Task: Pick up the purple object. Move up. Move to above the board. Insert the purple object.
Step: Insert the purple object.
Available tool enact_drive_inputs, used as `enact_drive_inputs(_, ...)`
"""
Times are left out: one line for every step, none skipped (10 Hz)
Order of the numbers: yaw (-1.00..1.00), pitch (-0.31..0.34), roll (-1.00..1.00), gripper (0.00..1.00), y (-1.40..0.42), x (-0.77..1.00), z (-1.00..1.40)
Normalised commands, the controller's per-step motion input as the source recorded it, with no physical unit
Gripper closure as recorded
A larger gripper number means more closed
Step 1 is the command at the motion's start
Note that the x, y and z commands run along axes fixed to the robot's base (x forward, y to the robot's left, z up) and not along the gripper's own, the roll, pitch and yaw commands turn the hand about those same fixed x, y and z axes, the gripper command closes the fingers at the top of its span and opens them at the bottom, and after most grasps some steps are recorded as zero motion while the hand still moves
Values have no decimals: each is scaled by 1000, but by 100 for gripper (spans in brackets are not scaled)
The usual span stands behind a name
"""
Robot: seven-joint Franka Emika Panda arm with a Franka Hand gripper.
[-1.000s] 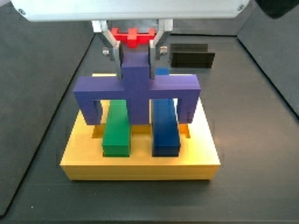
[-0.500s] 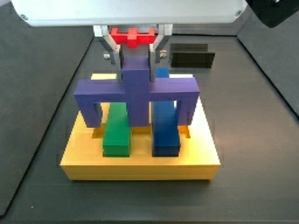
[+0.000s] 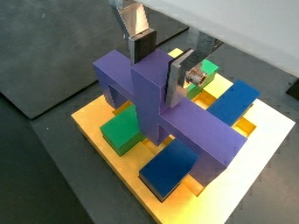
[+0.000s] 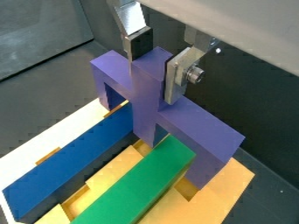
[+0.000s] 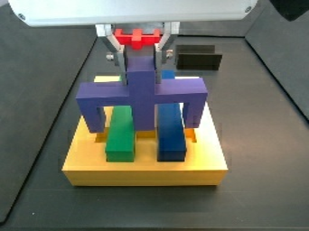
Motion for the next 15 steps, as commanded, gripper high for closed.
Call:
enact_drive_inputs(6,0,0,100,0,46,74)
enact_drive_inputs(0,0,21,100,0,57,0)
enact_drive_inputs(0,0,111,100,0,77,0)
enact_drive_inputs(0,0,93,100,0,51,0)
enact_drive_inputs(0,0,96,100,0,49,0)
enact_drive_inputs(0,0,131,100,0,0,-57)
enact_drive_inputs(0,0,123,100,-11,9,-97)
enact_drive_inputs(0,0,130,100,0,0,-220)
enact_drive_inputs(0,0,124,100,-11,0,-277)
enact_drive_inputs(0,0,66,100,-31,9,-211)
enact_drive_inputs(0,0,37,100,-29,40,-166)
enact_drive_inputs(0,0,31,100,-31,14,-174)
enact_drive_inputs(0,0,0,100,-83,109,-217)
enact_drive_inputs(0,0,0,100,-34,129,-191)
enact_drive_inputs(0,0,0,100,0,134,-146)
